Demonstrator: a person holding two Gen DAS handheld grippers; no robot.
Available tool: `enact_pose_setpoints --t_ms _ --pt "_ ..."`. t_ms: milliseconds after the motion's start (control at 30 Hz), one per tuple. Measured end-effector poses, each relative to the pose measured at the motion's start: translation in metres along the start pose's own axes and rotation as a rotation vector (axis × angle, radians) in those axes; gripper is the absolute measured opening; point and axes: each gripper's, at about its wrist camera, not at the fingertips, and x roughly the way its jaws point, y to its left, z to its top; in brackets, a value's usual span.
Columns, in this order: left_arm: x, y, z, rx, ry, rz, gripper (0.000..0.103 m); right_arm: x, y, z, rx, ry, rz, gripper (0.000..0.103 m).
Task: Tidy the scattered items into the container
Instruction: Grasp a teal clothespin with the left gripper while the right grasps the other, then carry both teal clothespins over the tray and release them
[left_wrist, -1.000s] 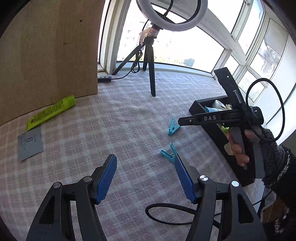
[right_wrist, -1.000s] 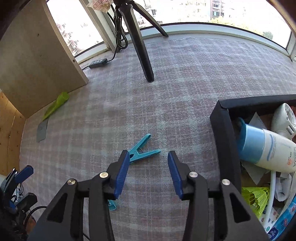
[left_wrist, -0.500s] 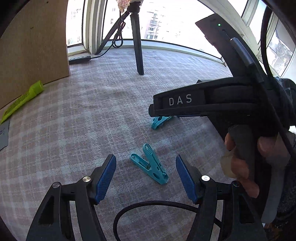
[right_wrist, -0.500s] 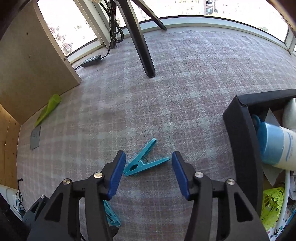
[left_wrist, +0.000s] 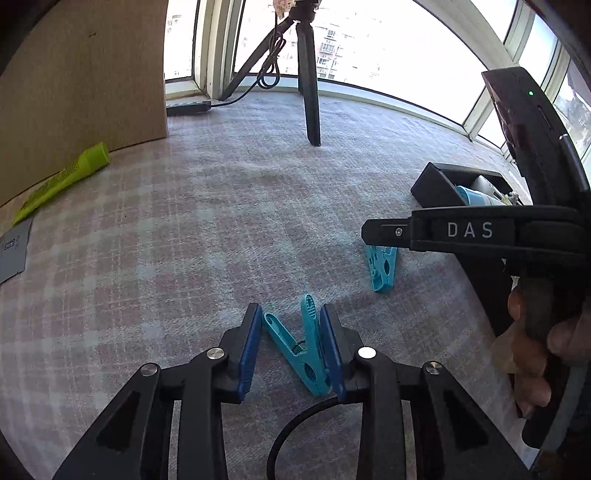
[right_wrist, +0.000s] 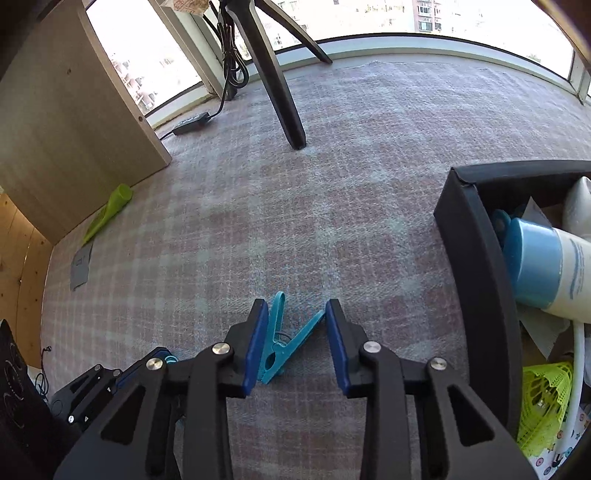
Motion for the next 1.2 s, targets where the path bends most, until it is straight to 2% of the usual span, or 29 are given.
enact_pose_setpoints --t_ms 267,433,500,700,833,967,1067,1100,1133,1167,1200 --pt "-0.022 0.017 0.002 -0.062 -0.013 -0.042 0.030 -0.033 0.000 -0.012 0.005 -0.071 0.029 0.031" --pt "-0.037 0.004 0.016 -0.033 -0.053 -0.062 0.030 -0.068 -0.005 -0.013 0.017 -0.148 0.046 0.031" --pt "-0.041 -0.006 0.023 -0.010 -0.062 -0.080 0.030 -0.087 -0.017 -0.016 0.036 -0.188 0.027 0.031" --pt "-0.044 -0.058 0.046 0.079 -0.066 -0.170 0.030 -0.150 -0.067 -0.030 0.109 -0.310 -0.065 0.031" --pt "-0.041 -0.111 0.062 0.173 -0.064 -0.233 0.030 -0.191 -0.101 -0.039 0.161 -0.390 -0.129 0.031" --pt "-0.039 -0.172 0.078 0.271 -0.072 -0.295 0.030 -0.228 -0.155 -0.060 0.265 -0.443 -0.221 0.031" --pt "-0.035 -0.213 0.090 0.307 -0.047 -0.358 0.031 -0.248 -0.190 -0.070 0.331 -0.470 -0.281 0.031" --pt "-0.033 -0.226 0.093 0.319 -0.034 -0.368 0.036 -0.252 -0.199 -0.072 0.345 -0.477 -0.296 0.031" --pt "-0.030 -0.237 0.096 0.333 -0.022 -0.369 0.044 -0.256 -0.206 -0.073 0.351 -0.482 -0.297 0.031" --pt "-0.029 -0.246 0.098 0.343 -0.020 -0.357 0.070 -0.259 -0.212 -0.073 0.349 -0.484 -0.283 0.032" --pt "-0.028 -0.253 0.099 0.348 -0.026 -0.333 0.077 -0.260 -0.216 -0.074 0.354 -0.480 -0.288 0.037"
